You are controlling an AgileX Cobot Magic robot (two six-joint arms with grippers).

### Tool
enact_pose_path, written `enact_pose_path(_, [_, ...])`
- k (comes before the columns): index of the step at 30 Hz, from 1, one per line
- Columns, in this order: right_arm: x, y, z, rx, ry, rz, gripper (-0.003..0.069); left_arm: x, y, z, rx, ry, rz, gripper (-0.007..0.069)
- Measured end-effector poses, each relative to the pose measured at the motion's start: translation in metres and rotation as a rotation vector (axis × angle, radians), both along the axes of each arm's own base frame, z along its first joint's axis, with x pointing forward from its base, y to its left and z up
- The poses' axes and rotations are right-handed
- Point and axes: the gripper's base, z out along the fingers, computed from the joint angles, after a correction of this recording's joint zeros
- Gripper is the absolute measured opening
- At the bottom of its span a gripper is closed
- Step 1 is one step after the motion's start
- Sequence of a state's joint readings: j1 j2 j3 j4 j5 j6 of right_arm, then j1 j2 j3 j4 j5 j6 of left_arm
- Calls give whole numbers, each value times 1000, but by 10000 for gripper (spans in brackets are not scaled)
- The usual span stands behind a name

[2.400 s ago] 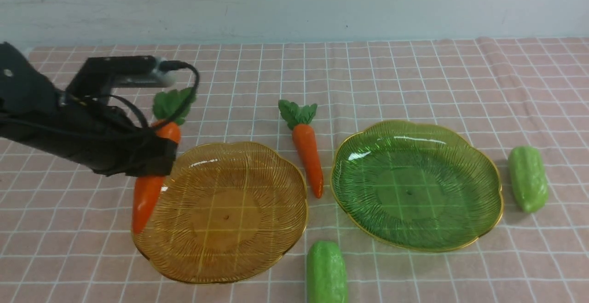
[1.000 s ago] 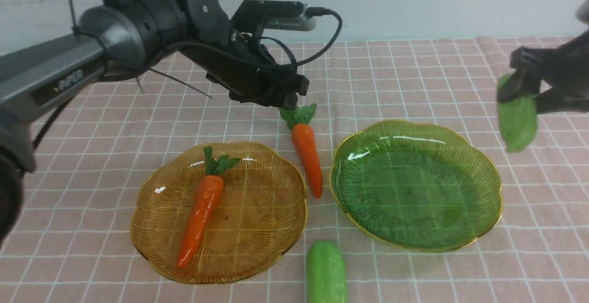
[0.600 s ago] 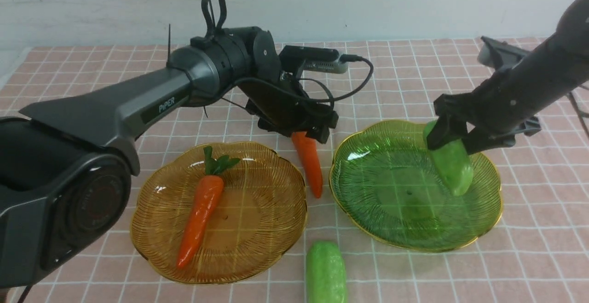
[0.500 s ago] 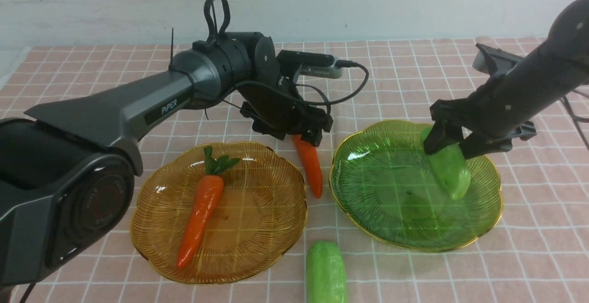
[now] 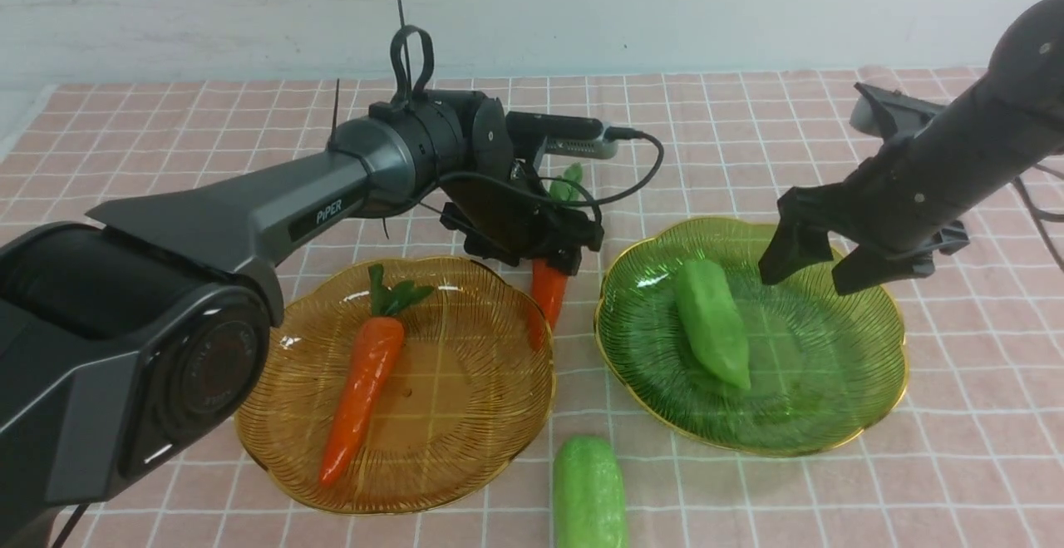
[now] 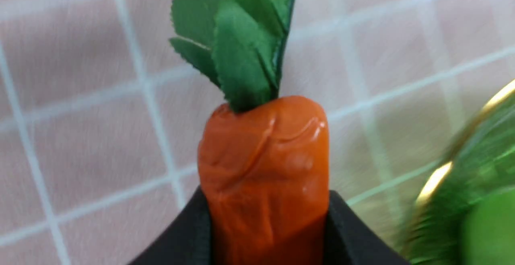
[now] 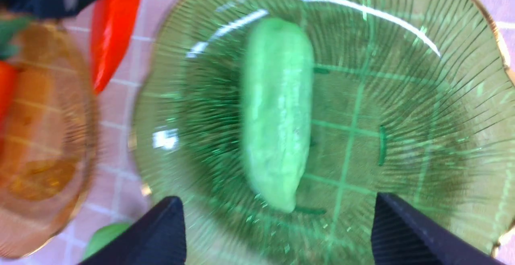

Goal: Put different types of vegetables on the plate.

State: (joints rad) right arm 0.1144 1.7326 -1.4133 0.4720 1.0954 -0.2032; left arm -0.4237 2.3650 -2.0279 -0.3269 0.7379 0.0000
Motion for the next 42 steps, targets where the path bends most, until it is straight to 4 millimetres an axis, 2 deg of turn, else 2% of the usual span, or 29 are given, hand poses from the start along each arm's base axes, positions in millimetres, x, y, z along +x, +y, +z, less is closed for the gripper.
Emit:
enact_pose_path(3, [-21, 0, 29, 23, -13, 31, 563, 4, -4, 35, -40, -54, -14, 237])
enact_pose_path(5, [-34, 4, 41, 26, -17, 67, 563, -1, -3, 67, -29, -64, -50, 236])
enact_pose_path(7, [-43, 13, 50, 22, -37, 111, 563, -12, 5, 97, 52, -57, -94, 236])
enact_pose_path(9, [-53, 32, 54, 14, -46, 177, 563, -25, 18, 126, 168, -52, -105, 235])
enact_pose_path(13, [-75, 86, 46, -42, -3, 285, 563, -37, 36, 155, 274, -98, -75, 234])
enact_pose_path(15, [-84, 107, 39, -83, 20, 313, 563, -46, 41, 160, 284, -86, -76, 234])
enact_pose_path(18, [-94, 127, 31, -143, 37, 341, 563, -73, 52, 167, 301, -38, -84, 234])
enact_pose_path(20, [-103, 141, 20, -180, 54, 356, 563, -92, 61, 159, 326, 25, -93, 234])
enact_pose_path(23, [-112, 153, 1, -193, 85, 356, 563, -116, 71, 133, 350, 139, -86, 234])
enact_pose_path(27, [-111, 160, -34, -187, 141, 307, 563, -136, 77, 87, 315, 206, -44, 234])
enact_pose_path(29, [-108, 164, -48, -180, 166, 279, 563, -138, 77, 71, 309, 225, -26, 234])
enact_pose_path(36, [-94, 183, -108, -176, 256, 224, 565, -130, 74, 39, 329, 280, -16, 242])
enact_pose_path(39, [-93, 185, -120, -189, 267, 223, 565, -127, 73, 30, 333, 290, -16, 283])
enact_pose_path(42, [-92, 185, -123, -196, 265, 227, 556, -126, 72, 28, 337, 289, -17, 352])
